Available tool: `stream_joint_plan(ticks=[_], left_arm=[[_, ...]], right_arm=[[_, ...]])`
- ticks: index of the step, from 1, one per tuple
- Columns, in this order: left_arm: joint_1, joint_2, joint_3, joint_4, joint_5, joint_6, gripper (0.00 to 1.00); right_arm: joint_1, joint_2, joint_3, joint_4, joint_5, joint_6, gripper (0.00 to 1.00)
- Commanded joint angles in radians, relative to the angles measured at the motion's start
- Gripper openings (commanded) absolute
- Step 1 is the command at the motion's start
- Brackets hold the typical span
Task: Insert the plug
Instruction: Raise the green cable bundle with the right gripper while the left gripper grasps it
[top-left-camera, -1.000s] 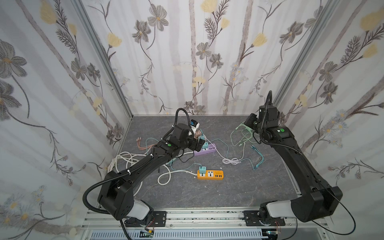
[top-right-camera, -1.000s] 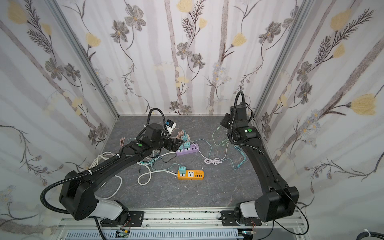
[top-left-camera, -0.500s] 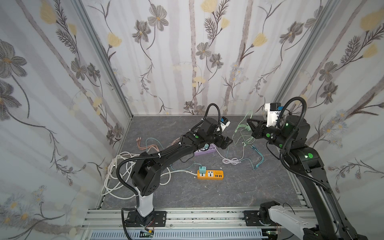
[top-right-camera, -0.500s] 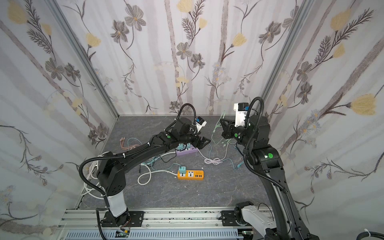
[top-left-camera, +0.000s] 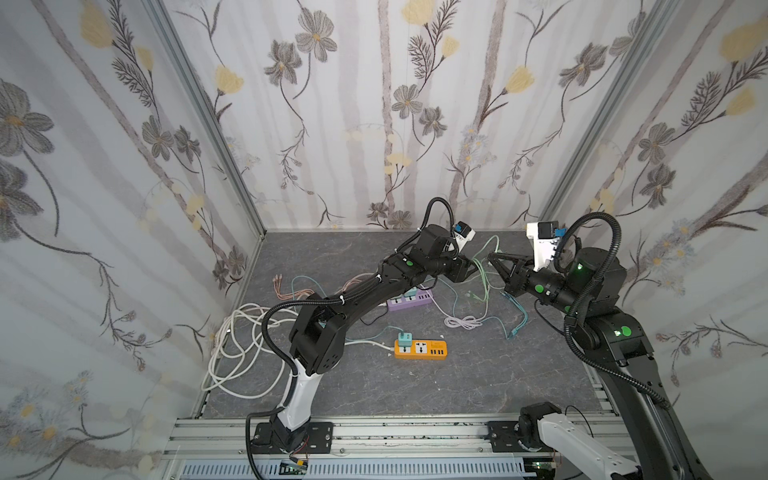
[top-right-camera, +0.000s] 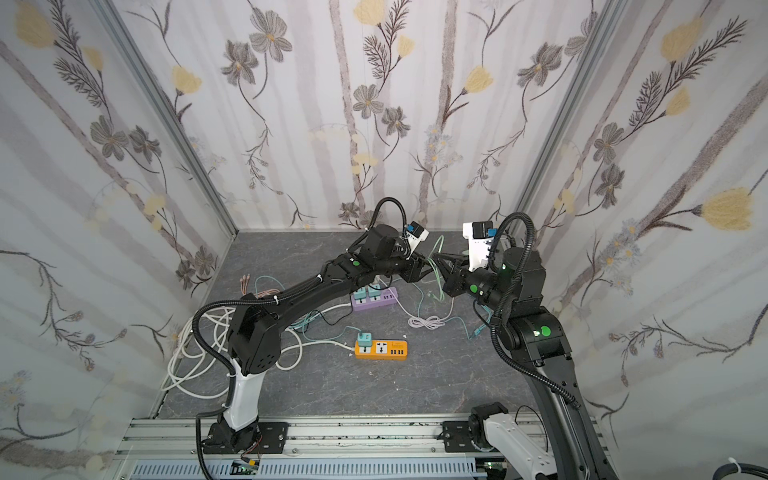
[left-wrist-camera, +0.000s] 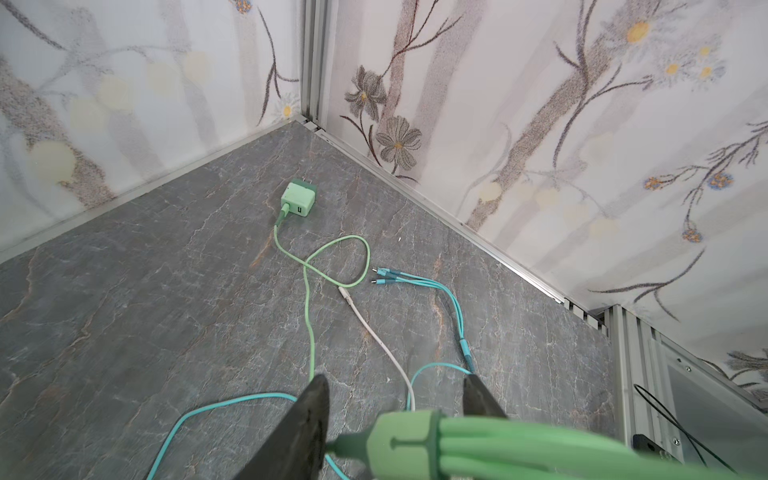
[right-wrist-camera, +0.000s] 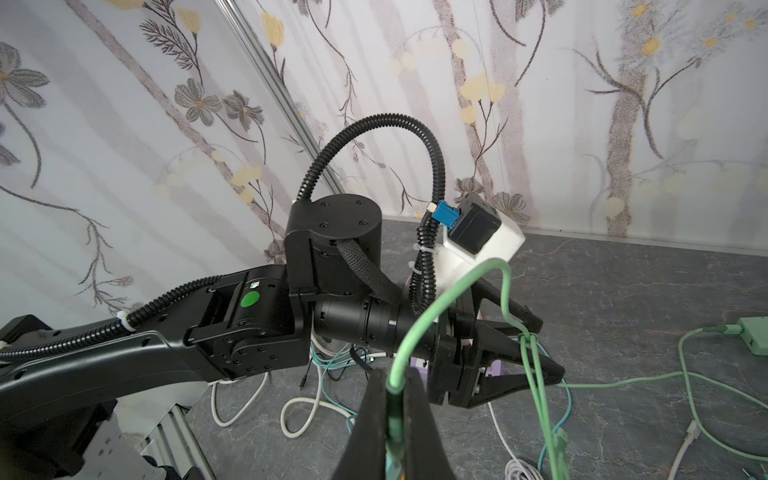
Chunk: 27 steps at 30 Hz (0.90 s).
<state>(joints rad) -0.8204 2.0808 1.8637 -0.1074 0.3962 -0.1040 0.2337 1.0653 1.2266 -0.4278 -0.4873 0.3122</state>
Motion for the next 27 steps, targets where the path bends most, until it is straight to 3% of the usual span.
stream_joint_plan(ticks=[1,5,9,17,20,23,25,27], left_arm=[[0.000,0.016,0.028,0.023,-0.007,0.013,0.37],[-0.001,0.014,0.030,0.040,-0.052,0.047,0.27],[-0.001,0.016,0.038,0.049,-0.058,0.084,0.01],[0.004,-0.113,-0.146,0.255,-0.177,0.003,0.00],[0.010,-0.145,-0.165,0.253,-0.188,-0.032,0.00],[0.013,-0.171,-0.163,0.221,-0.179,-0.054,0.00],[0.017,-0.191,-0.158,0.203,-0.173,-0.076,0.00],[0.021,-0.211,-0.152,0.193,-0.163,-0.097,0.00]], right_arm=[[-0.002,0.001,-0.005,0.067,-0.037,-0.001,0.00],[-0.004,-0.004,-0.014,0.076,-0.075,0.007,0.00],[-0.005,-0.022,-0.024,0.070,-0.069,0.011,0.00],[-0.023,-0.037,-0.043,0.053,-0.057,0.027,0.00],[-0.027,-0.039,-0.057,0.064,-0.049,0.040,0.01],[-0.031,-0.039,-0.075,0.076,-0.025,0.052,0.12],[-0.037,-0.035,-0.092,0.081,0.007,0.065,0.26],[-0.051,-0.028,-0.111,0.086,0.055,0.103,0.60]])
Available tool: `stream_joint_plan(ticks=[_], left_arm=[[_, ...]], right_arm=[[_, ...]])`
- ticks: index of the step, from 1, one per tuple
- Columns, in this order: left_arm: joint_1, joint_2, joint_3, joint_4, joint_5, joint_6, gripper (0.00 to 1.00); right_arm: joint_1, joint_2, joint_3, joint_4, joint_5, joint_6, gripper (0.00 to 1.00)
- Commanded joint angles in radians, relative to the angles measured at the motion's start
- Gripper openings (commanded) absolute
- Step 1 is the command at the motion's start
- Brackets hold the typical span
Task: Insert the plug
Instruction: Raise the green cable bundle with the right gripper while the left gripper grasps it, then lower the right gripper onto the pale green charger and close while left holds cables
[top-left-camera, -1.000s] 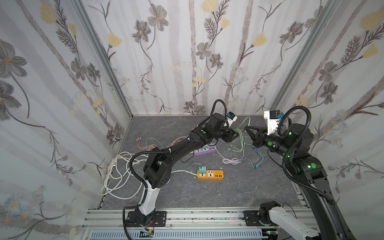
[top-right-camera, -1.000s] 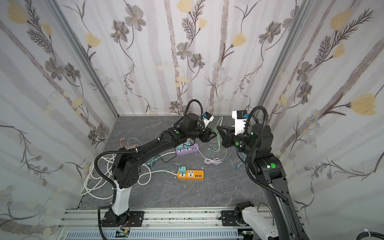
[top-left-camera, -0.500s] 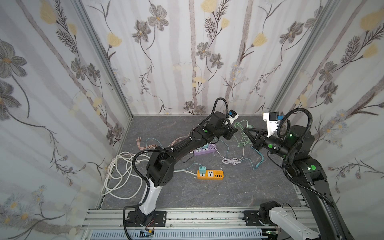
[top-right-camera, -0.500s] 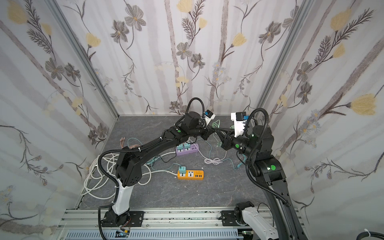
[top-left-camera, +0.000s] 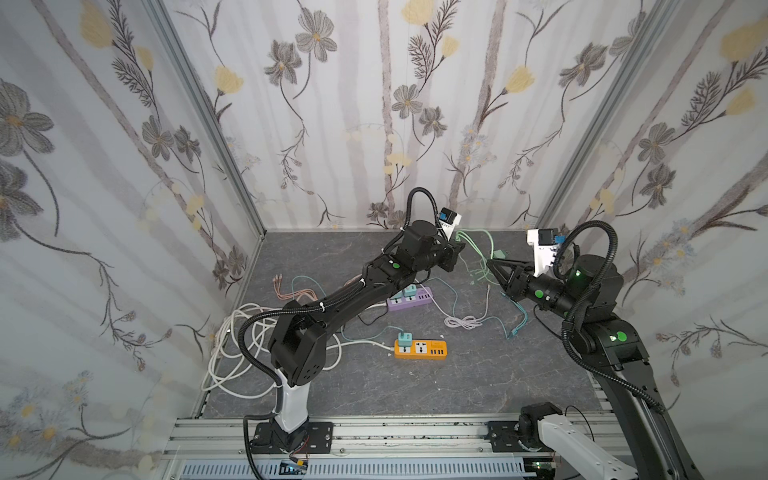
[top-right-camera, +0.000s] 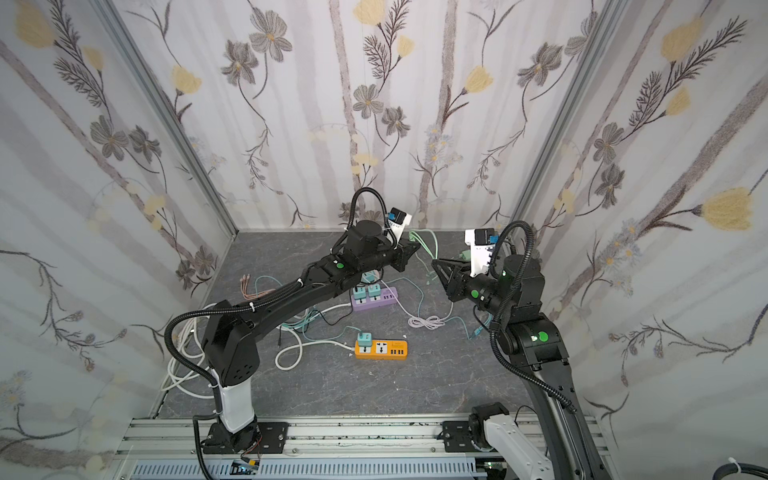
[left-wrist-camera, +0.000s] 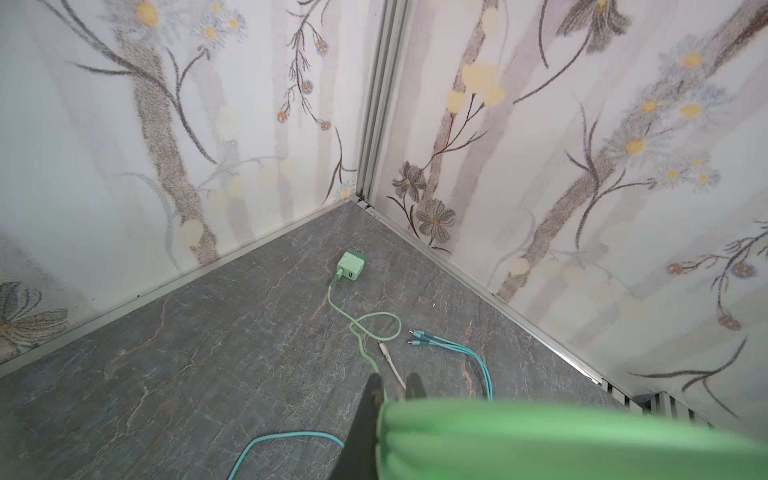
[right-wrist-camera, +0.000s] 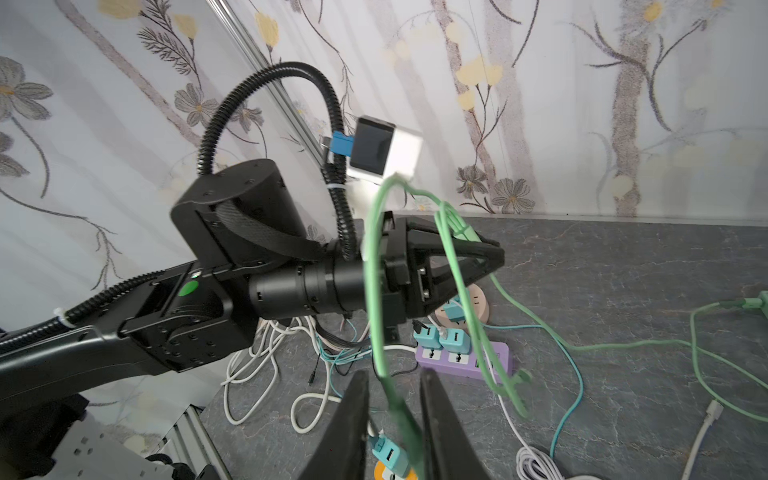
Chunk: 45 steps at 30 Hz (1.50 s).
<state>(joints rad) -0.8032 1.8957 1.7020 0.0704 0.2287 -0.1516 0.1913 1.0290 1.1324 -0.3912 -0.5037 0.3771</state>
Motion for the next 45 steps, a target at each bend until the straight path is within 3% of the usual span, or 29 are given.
stream_joint_plan(ticks=[1,2,3,10,14,18,24,28,32,36,45], left_arm=[[0.005,-0.040,0.009,0.016,0.009,-0.062,0.00],[0.006,-0.051,0.008,0.016,0.008,-0.072,0.00],[0.006,-0.069,0.007,0.013,0.005,-0.082,0.00],[0.005,-0.167,0.013,-0.043,0.018,-0.112,0.00],[0.004,-0.201,0.002,-0.038,0.082,-0.146,0.00],[0.003,-0.225,-0.005,-0.036,0.118,-0.165,0.00],[0.002,-0.266,-0.022,-0.015,0.171,-0.197,0.00],[0.004,-0.311,-0.035,-0.019,0.181,-0.197,0.00],[0.004,-0.383,-0.035,-0.068,0.157,-0.155,0.00],[0.004,-0.462,-0.045,-0.098,0.129,-0.107,0.00],[0.007,-0.515,-0.087,-0.119,0.100,-0.083,0.00]], right_arm=[[-0.019,0.013,-0.030,0.052,0.108,0.069,0.81],[-0.033,0.019,-0.041,0.055,0.147,0.106,0.94],[-0.051,0.024,-0.059,0.058,0.196,0.157,0.99],[-0.211,0.134,-0.189,0.141,0.210,0.592,0.99],[-0.270,0.290,-0.280,0.331,0.048,0.842,0.99],[-0.273,0.486,-0.266,0.543,-0.065,0.986,0.99],[-0.247,0.742,-0.174,0.693,-0.068,1.122,0.99],[-0.266,0.842,-0.118,0.649,0.004,1.073,0.99],[-0.289,0.849,0.007,0.346,0.121,0.811,0.99],[-0.302,0.848,0.112,0.150,0.144,0.601,0.99],[-0.317,0.979,0.198,0.057,0.002,0.492,1.00]])
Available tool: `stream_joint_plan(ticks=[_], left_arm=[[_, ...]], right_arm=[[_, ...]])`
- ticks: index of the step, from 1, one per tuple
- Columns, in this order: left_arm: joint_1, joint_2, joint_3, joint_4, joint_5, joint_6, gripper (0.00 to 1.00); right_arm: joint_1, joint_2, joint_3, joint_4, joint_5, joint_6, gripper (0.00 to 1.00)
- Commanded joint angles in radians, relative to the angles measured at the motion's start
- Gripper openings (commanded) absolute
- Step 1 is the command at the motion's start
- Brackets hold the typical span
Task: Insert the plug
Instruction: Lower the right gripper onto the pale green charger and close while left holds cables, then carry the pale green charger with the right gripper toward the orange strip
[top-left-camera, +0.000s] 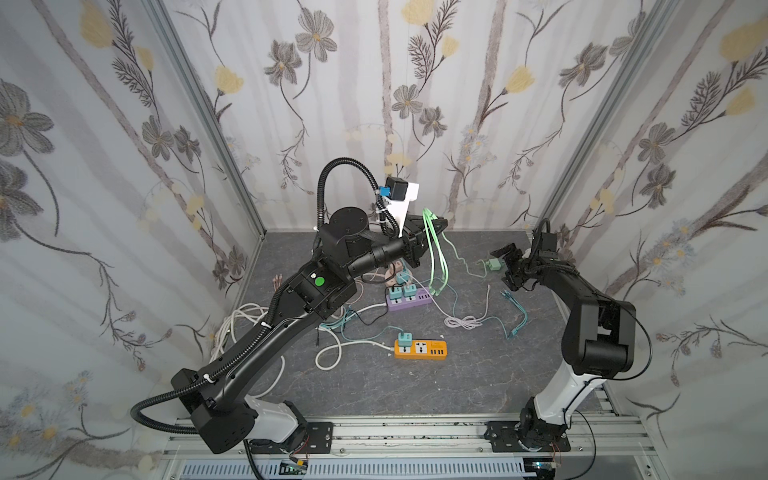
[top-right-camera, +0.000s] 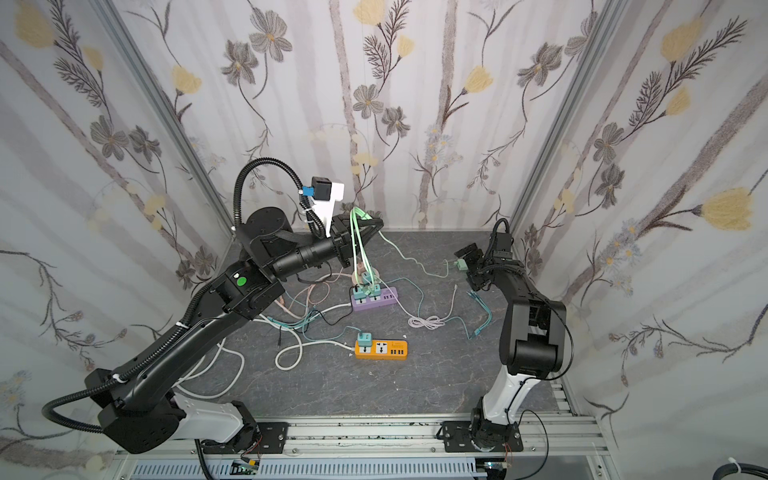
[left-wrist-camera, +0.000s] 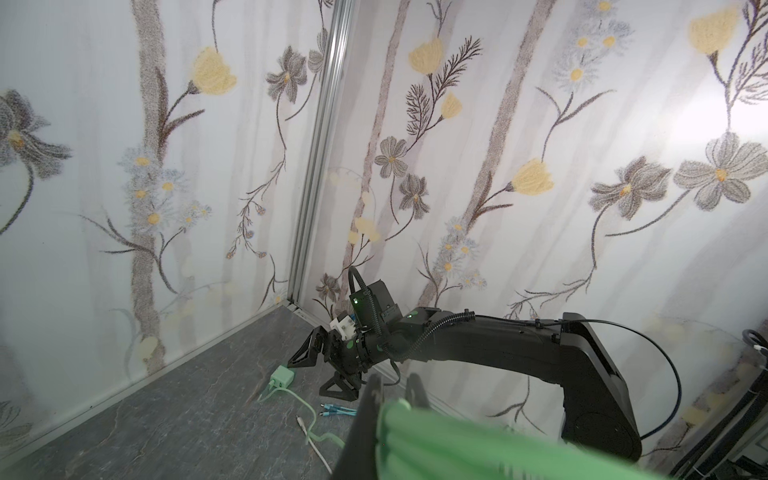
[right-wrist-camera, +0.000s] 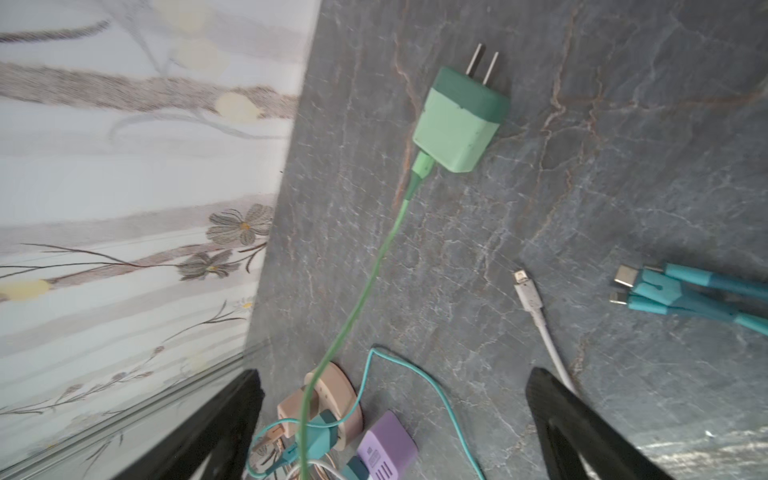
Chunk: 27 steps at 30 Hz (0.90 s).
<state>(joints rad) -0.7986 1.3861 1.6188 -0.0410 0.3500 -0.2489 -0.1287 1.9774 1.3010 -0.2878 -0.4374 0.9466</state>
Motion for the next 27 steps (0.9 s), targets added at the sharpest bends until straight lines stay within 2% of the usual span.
stream_joint_plan(ticks=[1,5,8,11,14,15,17,18,20,23,27], left_arm=[[0.002,-0.006,-0.004,-0.013,-0.025,0.016,0.00],[0.008,-0.023,-0.022,-0.006,-0.017,0.014,0.00],[0.012,-0.046,-0.041,0.008,-0.009,0.007,0.00],[0.018,-0.073,-0.063,0.018,-0.004,0.001,0.00],[0.024,-0.098,-0.077,0.014,-0.003,0.001,0.00],[0.026,-0.106,-0.081,0.012,-0.006,0.002,0.00],[0.031,-0.122,-0.097,0.006,-0.019,0.006,0.00],[0.033,-0.122,-0.103,0.002,-0.028,0.008,0.00],[0.037,-0.157,-0.119,-0.016,-0.048,0.018,0.00],[0.038,-0.159,-0.125,-0.079,-0.075,0.039,0.00],[0.039,-0.131,-0.093,-0.154,-0.133,0.043,0.00]], right_arm=[[0.003,0.057,0.046,-0.063,-0.088,-0.088,0.99],[0.019,0.149,0.046,0.018,-0.232,-0.018,0.99],[0.044,0.215,0.064,0.112,-0.291,0.072,0.99],[0.070,0.286,0.113,0.171,-0.321,0.145,0.99],[0.085,0.331,0.128,0.243,-0.307,0.222,0.91],[0.086,0.333,0.124,0.272,-0.291,0.237,0.82],[0.083,0.318,0.107,0.324,-0.257,0.256,0.46],[0.081,0.302,0.094,0.343,-0.242,0.260,0.31],[0.078,0.238,0.054,0.369,-0.207,0.255,0.15],[0.077,0.114,-0.006,0.355,-0.160,0.209,0.01],[0.084,-0.084,-0.111,0.298,-0.082,0.133,0.00]])
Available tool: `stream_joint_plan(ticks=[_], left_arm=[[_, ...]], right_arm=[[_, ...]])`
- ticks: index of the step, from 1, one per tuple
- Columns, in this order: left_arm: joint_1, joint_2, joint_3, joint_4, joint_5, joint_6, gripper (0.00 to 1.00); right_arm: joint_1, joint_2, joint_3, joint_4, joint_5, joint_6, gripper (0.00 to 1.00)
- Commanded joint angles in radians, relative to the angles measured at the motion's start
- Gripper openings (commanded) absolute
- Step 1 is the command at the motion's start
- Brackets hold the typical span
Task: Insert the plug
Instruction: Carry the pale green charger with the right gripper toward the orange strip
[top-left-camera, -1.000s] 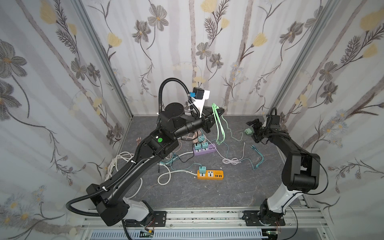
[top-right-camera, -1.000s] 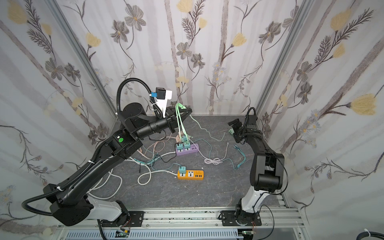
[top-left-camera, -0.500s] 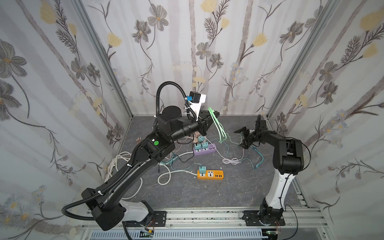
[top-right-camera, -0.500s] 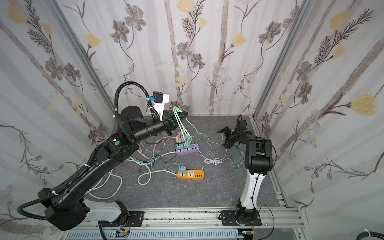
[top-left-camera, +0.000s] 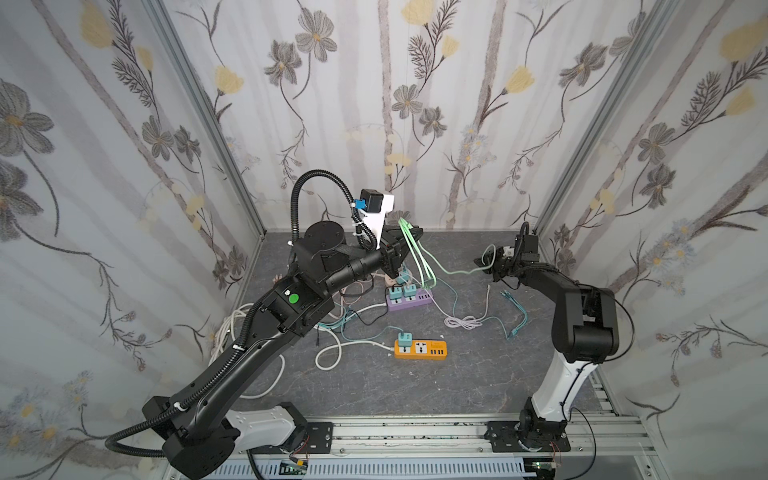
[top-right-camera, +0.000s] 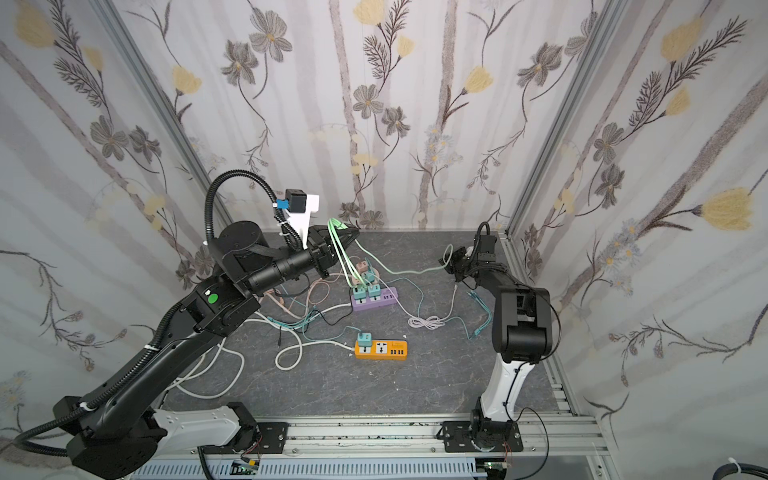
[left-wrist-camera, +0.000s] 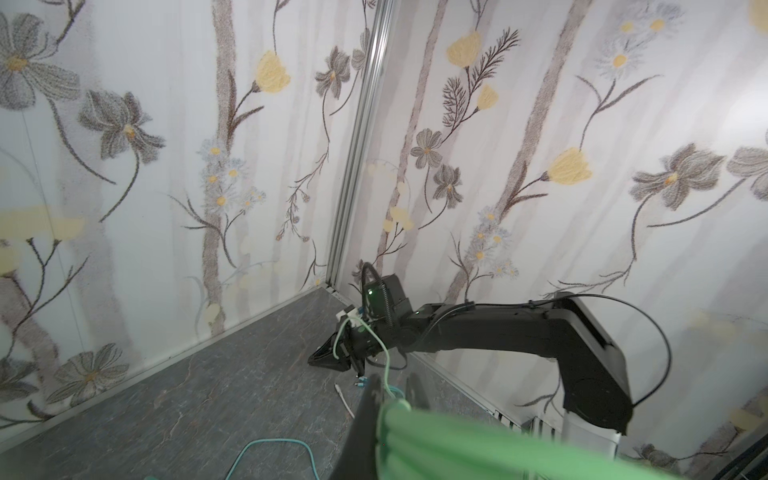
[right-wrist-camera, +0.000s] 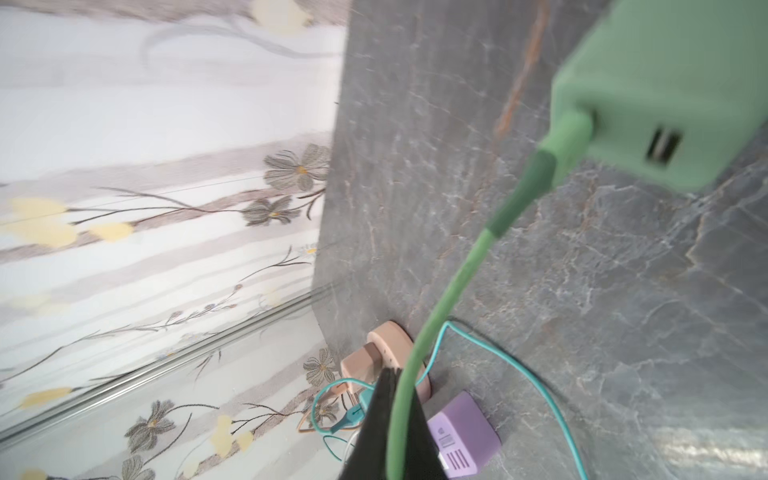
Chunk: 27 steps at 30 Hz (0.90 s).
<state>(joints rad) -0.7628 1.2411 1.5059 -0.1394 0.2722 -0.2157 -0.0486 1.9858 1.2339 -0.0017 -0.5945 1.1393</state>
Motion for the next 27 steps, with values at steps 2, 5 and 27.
stream_joint_plan(ticks=[2,5,27], left_arm=[[0.006,0.045,0.058,-0.086,-0.099,0.005,0.00],[0.022,0.088,0.112,-0.098,-0.169,-0.002,0.00],[0.031,0.224,0.104,-0.081,-0.019,-0.184,0.00]], right_arm=[[0.012,-0.192,-0.090,-0.044,0.113,-0.106,0.00],[0.035,-0.335,-0.144,-0.138,0.119,-0.157,0.00],[0.336,-1.135,-0.700,-0.569,0.439,-0.066,0.00]])
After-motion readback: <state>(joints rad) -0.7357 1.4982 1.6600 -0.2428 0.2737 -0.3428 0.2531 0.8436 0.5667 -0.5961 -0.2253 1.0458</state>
